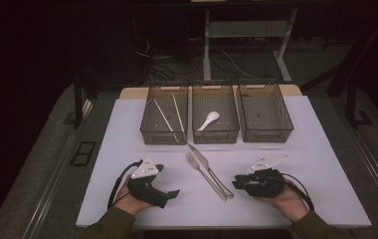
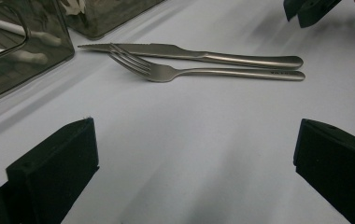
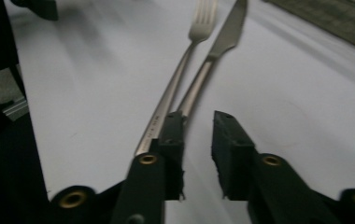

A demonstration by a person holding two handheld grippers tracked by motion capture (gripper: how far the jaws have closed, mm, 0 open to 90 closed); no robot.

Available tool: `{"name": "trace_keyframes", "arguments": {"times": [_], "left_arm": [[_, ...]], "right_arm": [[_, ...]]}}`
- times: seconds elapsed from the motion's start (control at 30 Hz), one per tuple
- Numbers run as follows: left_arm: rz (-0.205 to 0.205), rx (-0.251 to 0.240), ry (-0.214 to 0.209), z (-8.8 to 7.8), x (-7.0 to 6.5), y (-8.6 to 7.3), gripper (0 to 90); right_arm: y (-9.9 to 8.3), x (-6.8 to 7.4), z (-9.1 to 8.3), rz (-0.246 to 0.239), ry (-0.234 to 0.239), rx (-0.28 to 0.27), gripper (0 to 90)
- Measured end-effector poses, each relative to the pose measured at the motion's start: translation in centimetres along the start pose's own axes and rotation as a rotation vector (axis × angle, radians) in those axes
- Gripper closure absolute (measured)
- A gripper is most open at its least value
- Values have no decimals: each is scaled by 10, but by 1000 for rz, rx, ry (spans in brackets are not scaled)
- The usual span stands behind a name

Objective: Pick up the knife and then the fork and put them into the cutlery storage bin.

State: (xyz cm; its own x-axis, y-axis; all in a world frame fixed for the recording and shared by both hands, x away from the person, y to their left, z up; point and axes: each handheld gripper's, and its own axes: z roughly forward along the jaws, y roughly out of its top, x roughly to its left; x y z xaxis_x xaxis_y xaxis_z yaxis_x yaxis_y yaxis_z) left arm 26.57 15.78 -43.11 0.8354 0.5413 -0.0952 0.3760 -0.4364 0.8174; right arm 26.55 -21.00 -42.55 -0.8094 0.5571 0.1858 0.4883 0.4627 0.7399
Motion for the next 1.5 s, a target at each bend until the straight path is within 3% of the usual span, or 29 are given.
{"name": "trace_keyframes", "arguments": {"times": [0.17, 0.33, 0.57, 1.13, 1.5], "left_arm": [[0, -2, 0, 0, 1, 0, 0], [1, -4, -1, 0, 0, 0, 0], [-2, 7, -10, 1, 1, -1, 0], [4, 12, -18, 1, -1, -1, 0], [3, 8, -24, 2, -1, -1, 0]], "right_arm": [[2, 9, 10, -37, 42, 26, 895], [1, 18, 19, -71, 72, 67, 897], [-4, 25, 30, -104, 72, 126, 897], [-3, 31, 31, -137, 5, 180, 900], [-3, 15, 26, -111, -74, 179, 900]]}}
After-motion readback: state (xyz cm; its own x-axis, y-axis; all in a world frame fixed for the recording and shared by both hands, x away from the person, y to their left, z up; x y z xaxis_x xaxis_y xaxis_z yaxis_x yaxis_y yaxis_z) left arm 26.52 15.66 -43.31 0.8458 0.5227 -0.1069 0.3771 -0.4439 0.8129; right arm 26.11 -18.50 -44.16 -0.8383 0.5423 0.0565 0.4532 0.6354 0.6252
